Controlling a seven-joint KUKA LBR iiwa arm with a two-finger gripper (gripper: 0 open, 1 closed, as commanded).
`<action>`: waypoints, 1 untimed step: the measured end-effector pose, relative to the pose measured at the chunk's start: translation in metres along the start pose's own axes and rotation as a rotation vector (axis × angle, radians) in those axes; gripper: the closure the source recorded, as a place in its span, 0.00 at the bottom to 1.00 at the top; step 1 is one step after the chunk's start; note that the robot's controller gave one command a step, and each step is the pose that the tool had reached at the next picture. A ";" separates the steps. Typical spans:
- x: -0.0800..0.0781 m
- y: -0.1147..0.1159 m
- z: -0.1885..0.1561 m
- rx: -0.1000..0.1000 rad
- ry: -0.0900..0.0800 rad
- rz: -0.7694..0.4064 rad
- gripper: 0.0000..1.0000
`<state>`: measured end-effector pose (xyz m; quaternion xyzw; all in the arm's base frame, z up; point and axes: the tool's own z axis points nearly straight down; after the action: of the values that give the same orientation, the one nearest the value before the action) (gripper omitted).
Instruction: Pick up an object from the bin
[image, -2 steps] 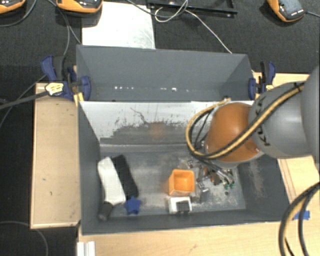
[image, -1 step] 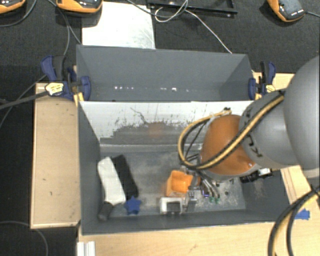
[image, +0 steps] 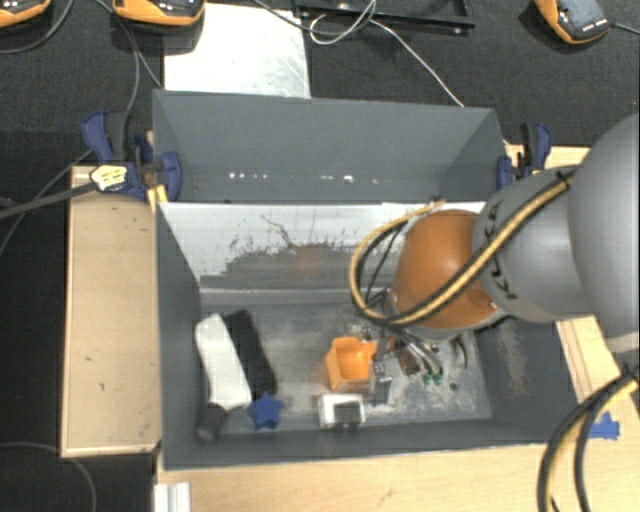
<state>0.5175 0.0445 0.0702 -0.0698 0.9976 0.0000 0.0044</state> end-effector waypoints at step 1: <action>0.000 0.000 0.000 0.000 0.000 -0.003 1.00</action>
Offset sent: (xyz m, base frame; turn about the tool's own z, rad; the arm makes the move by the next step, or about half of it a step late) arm 0.0000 0.0000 0.0000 0.0000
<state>0.5175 0.0445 0.0702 -0.0714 0.9974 -0.0001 0.0044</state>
